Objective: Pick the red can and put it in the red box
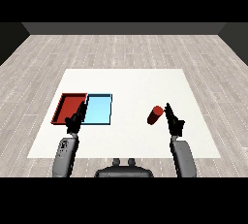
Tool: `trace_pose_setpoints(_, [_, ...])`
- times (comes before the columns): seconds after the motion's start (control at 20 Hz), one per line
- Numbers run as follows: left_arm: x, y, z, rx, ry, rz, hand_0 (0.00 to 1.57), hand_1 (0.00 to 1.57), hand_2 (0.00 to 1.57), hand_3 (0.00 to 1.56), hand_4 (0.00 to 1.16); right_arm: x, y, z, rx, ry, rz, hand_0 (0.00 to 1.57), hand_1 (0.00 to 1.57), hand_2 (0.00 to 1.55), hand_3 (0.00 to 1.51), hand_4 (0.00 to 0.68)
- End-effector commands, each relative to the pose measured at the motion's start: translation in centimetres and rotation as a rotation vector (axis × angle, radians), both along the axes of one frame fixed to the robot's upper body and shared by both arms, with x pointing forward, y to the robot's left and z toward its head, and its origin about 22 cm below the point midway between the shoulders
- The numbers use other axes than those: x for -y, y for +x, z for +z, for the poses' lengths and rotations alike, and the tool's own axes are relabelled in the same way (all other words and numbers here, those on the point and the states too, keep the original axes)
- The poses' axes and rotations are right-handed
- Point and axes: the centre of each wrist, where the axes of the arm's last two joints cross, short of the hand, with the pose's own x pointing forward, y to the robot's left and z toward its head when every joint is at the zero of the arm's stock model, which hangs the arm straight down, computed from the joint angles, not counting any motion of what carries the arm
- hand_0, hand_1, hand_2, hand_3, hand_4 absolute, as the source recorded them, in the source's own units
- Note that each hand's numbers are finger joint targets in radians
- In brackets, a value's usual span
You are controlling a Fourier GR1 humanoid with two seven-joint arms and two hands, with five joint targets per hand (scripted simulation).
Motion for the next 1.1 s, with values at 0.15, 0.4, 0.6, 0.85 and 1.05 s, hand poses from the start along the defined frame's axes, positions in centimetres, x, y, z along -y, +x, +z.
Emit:
trace_pose_setpoints(0.15, [0.3, -0.5, -0.3, 0.014, -0.035, 0.013, 0.00, 0.00, 0.00, 0.00, 0.00, 10.4, -2.4, 1.3, 0.042, 0.025, 0.006, 0.00, 0.00, 0.00, 0.00, 0.000])
trace_pose_setpoints(0.4, [0.6, -0.8, 2.3, 0.419, -0.151, -0.014, 0.00, 0.00, 0.00, 0.00, 0.00, 12.5, -1.9, 2.8, 0.329, 0.099, 0.116, 0.00, 0.00, 0.00, 0.00, 0.000])
trace_pose_setpoints(0.6, [1.8, -0.8, 1.0, 0.459, -0.148, -0.021, 0.00, 0.00, 0.00, 0.00, 0.00, 16.5, -4.0, 2.8, 0.365, 0.141, 0.134, 0.00, 0.00, 0.00, 0.00, 0.000])
trace_pose_setpoints(0.85, [0.7, -2.0, -0.6, 0.461, -0.165, -0.022, 0.00, 0.00, 0.00, 0.00, 0.00, 16.9, -1.5, 1.1, 0.349, 0.126, 0.124, 0.00, 0.00, 0.00, 0.00, 0.000])
trace_pose_setpoints(1.05, [0.6, -1.5, 0.1, 0.462, -0.172, -0.013, 0.00, 0.00, 0.00, 0.00, 0.00, 17.4, -2.3, -0.4, 0.343, 0.115, 0.140, 0.00, 0.00, 0.00, 0.00, 0.000])
